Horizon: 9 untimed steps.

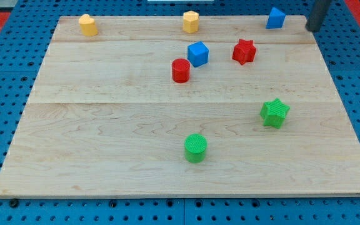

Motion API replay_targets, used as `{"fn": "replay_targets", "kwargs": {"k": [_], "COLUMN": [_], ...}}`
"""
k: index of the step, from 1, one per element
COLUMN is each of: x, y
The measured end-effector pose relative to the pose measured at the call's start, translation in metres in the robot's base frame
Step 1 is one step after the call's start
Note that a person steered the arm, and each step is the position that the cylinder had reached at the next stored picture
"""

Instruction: Slide the blue triangle horizontally to the right side of the yellow hexagon

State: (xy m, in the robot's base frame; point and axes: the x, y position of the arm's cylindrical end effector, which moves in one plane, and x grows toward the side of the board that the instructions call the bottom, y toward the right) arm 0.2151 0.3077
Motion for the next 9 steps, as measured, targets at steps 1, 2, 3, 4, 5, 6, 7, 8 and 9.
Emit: {"fn": "replay_targets", "kwargs": {"k": [1, 2, 3, 4, 5, 6, 7, 8, 9], "x": [-0.024, -0.024, -0.024, -0.024, -0.024, -0.016, -0.016, -0.016, -0.007], "y": [-0.005, -0.049, -0.089, -0.104, -0.082, -0.067, -0.063, -0.063, -0.063]}}
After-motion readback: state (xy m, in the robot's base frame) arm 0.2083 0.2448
